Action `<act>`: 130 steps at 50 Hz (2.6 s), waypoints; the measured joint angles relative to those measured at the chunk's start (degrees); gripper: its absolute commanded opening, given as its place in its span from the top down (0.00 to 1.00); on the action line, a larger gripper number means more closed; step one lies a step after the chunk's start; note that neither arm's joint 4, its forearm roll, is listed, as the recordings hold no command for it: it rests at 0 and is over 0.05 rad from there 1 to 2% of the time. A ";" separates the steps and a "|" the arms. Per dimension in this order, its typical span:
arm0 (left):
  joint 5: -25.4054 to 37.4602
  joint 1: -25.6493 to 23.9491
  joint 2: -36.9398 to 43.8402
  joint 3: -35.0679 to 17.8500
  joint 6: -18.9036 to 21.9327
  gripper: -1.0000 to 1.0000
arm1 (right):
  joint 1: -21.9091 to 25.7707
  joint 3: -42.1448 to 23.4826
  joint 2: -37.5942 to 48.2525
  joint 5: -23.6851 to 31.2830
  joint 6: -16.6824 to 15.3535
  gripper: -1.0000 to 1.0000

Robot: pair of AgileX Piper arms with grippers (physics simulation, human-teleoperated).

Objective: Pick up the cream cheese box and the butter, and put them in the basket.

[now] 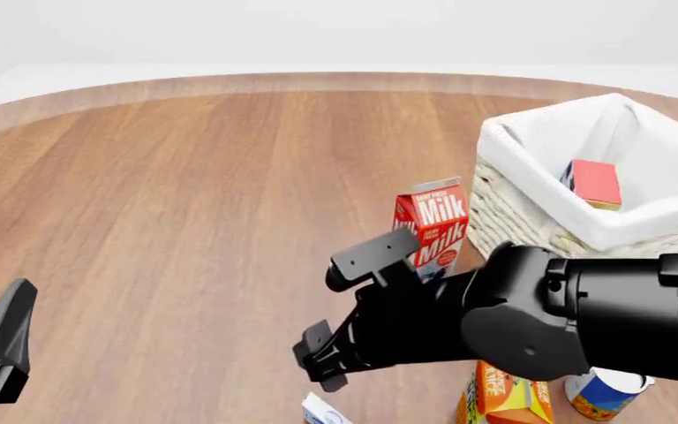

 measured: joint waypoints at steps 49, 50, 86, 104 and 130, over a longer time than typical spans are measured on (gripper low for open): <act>0.00 0.00 0.00 0.00 0.00 0.00 | 1.91 5.08 4.35 -7.47 4.03 0.00; 0.00 0.00 0.00 0.00 0.00 0.00 | 1.93 5.17 4.46 -7.60 4.08 0.00; 0.00 0.00 0.00 0.00 0.00 0.00 | 3.16 7.20 7.85 -11.45 5.99 0.00; 0.00 0.00 0.00 0.00 0.00 0.00 | 3.52 7.71 9.38 -12.68 6.34 0.00; 0.00 0.00 0.00 0.00 0.00 0.00 | 3.56 9.39 11.75 -15.60 7.17 0.00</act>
